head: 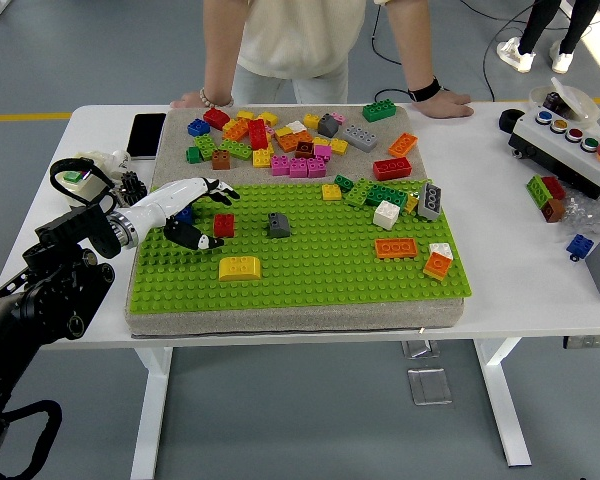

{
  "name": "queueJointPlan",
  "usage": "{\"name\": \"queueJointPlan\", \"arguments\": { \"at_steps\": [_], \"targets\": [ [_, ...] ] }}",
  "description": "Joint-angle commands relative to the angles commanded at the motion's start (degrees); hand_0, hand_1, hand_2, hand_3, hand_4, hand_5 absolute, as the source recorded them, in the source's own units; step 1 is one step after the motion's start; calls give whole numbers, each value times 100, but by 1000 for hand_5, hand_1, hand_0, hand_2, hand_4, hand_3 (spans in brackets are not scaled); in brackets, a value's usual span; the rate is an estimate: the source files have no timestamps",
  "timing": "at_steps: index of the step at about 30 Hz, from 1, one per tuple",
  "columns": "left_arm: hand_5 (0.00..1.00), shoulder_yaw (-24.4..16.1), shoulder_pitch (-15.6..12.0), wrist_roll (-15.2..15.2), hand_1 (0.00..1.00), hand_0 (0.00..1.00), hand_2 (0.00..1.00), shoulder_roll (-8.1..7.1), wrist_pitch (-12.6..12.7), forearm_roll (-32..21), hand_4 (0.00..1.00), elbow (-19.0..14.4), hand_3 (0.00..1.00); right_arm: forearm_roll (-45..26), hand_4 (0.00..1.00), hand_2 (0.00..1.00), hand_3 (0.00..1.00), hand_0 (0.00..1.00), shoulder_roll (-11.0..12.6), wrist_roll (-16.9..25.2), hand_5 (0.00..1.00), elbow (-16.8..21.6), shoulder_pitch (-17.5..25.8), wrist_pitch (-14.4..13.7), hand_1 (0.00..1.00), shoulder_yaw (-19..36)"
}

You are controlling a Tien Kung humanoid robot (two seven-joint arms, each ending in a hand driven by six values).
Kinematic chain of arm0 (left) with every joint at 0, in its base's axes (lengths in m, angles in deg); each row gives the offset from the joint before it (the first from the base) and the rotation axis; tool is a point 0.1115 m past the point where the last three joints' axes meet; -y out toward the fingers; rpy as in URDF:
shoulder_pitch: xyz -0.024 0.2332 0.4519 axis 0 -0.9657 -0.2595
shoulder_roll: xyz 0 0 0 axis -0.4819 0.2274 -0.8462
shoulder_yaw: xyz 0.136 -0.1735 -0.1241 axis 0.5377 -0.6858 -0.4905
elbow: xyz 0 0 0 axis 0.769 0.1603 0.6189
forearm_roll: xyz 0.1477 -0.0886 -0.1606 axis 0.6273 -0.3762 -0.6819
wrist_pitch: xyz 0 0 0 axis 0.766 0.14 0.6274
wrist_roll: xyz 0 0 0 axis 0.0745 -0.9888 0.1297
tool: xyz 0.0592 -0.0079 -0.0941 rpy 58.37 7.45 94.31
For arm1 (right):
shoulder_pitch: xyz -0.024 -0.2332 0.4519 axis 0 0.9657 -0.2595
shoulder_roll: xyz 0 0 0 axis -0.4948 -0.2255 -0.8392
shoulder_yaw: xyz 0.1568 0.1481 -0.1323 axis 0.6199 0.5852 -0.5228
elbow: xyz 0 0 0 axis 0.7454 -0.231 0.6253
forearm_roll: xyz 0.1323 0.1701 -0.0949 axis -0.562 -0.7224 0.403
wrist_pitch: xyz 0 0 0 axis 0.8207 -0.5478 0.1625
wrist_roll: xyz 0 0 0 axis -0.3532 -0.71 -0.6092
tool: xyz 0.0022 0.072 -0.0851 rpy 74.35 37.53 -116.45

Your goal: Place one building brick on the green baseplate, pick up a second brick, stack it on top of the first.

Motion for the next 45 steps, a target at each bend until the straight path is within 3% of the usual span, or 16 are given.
{"name": "queueJointPlan", "arguments": {
  "at_steps": [15, 24, 27, 28, 45],
  "targets": [
    [103, 268, 232, 30, 774, 821, 742, 31, 269, 0, 883, 395, 760, -2, 919, 686, 622, 729, 2, -3, 477, 0, -15, 9, 639, 3],
    [83, 373, 301, 34, 763, 811, 703, 58, 387, 0, 814, 577, 709, -11, 919, 687, 622, 729, 7, -12, 478, 0, -13, 9, 639, 6],
    [83, 398, 315, 37, 763, 811, 703, 63, 417, 0, 814, 611, 709, -11, 919, 687, 622, 729, 7, -9, 478, 0, -12, 8, 639, 6],
    [56, 404, 319, 37, 754, 803, 667, 64, 426, 0, 755, 619, 664, -12, 919, 687, 622, 729, 6, -8, 478, 0, -13, 7, 639, 7],
    [33, 472, 344, 24, 743, 787, 649, 95, 496, 0, 714, 734, 625, -23, 919, 687, 623, 730, -1, 3, 478, 0, -12, -8, 639, 23]
  ]
}}
